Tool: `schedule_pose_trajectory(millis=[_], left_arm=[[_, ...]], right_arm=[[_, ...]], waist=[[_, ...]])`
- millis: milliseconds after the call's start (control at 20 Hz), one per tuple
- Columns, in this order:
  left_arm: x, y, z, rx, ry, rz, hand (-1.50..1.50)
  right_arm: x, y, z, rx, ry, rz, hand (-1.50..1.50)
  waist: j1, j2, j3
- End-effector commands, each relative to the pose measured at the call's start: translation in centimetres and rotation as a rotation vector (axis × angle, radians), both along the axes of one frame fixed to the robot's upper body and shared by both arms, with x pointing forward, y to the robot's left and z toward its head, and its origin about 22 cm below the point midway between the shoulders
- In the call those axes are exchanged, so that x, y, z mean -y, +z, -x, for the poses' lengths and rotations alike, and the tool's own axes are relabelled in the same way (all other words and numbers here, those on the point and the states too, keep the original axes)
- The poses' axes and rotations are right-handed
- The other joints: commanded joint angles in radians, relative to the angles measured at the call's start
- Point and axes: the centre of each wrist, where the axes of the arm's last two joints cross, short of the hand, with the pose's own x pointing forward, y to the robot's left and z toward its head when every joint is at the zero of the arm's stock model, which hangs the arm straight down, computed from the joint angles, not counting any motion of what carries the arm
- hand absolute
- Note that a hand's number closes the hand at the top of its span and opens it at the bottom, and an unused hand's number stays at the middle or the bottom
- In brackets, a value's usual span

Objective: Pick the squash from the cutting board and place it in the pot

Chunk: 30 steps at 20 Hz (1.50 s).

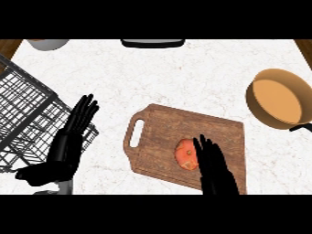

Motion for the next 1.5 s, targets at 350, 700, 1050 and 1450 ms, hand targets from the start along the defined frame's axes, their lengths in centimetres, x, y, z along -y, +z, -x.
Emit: schedule_pose_trajectory(millis=[350, 700, 1050, 1450], left_arm=[[-3.5, -0.6, -0.2, -0.042, 0.089, -0.021, 0.0], [-1.7, -0.6, -0.4, -0.034, 0.08, -0.035, 0.0], [-2.1, -0.9, -0.3, -0.044, 0.096, -0.013, 0.0], [-2.3, -0.5, -1.1, -0.048, 0.073, -0.02, 0.0]], right_arm=[[-0.8, -2.4, -3.5, -0.017, -0.024, 0.003, -1.5], [-0.2, -2.6, -3.7, 0.166, -0.001, 0.08, 1.5], [-1.4, -2.9, -5.1, 0.236, 0.0, 0.085, 1.5], [-2.9, 1.0, -7.1, 0.169, 0.094, 0.18, 1.5]], waist=[[0.004, 0.007, -0.005], [0.0, 0.006, -0.005], [0.004, 0.007, -0.005], [0.008, 0.009, -0.006]])
